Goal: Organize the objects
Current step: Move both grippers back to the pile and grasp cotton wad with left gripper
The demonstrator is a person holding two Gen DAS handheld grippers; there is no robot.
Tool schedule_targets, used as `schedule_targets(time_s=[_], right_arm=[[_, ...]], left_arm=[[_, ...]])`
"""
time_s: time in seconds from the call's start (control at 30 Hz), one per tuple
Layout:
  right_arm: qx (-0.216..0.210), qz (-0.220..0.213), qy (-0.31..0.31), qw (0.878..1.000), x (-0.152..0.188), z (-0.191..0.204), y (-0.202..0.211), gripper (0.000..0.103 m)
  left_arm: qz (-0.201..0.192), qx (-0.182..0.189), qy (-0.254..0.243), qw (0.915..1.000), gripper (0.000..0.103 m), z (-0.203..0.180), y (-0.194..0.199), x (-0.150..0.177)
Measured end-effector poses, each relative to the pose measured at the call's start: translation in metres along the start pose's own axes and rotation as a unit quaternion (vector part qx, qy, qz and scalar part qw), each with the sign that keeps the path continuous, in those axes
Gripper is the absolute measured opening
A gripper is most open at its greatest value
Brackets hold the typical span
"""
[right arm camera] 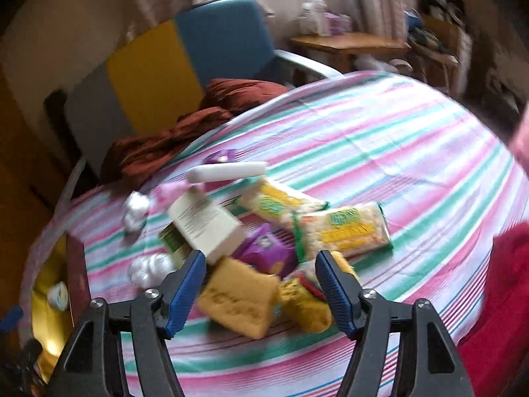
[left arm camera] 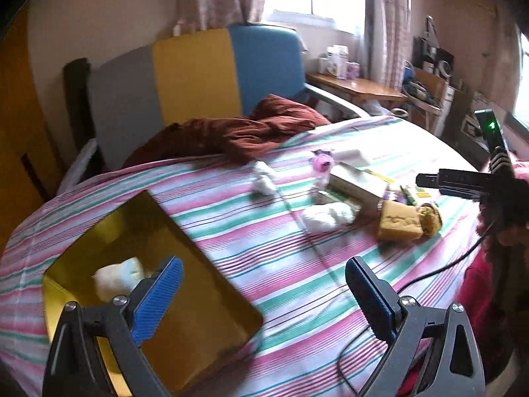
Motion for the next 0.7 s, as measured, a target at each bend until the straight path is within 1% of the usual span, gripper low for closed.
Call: schedule_targets(time_s=[0.1, 0.2, 0.3, 0.43, 0.53, 0.6, 0.7], right_arm=[[-0.006, 0.011, -0.056, 0.998, 0.003, -0.018, -0.006, 0.071], [-0.011, 0.008, -0.076, 0.997, 0.001, -0.024, -0.005, 0.072], [-0.023, 0.016, -0.082, 0.996, 0.004, -0.021, -0.008, 0.072], [-0.037, 0.026, -0.081, 0.996, 0.008, -0.014, -0.010, 0.072], [-0.044, 0.030, -0.077, 0.996, 0.009, -0.011, -0.011, 0.072], [-0.049, 0.030, -0.073, 0.996, 0.009, -0.008, -0.012, 0.072], [-0.055, 0.033, -0.070, 0.995, 0.009, -0.005, -0.013, 0.072]], left_arm=[[0.015, 0.011, -0.009, 0.9998, 0.099, -0.017, -0.020, -0.002], [0.027, 0.023, -0.017, 0.9992, 0.099, -0.030, -0.038, -0.002], [0.048, 0.036, -0.015, 0.9981, 0.099, -0.041, -0.060, -0.001], [0.079, 0.045, 0.011, 0.9958, 0.099, -0.047, -0.090, 0.005], [0.094, 0.048, 0.028, 0.9940, 0.099, -0.050, -0.105, 0.008], [0.094, 0.045, 0.029, 0.9941, 0.099, -0.054, -0.114, 0.007], [0.079, 0.035, 0.007, 0.9962, 0.099, -0.060, -0.126, 0.000]])
Point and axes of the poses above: each gripper's, at about its wrist camera, not at the fingertips, and y roughly against the way its jaws point, z to its left, x to its underside, the point moved 9 cm from there along -y, roughly the way its jaws point, and after that the axes turned 11 degrees about -z, right-handed, at the moved point
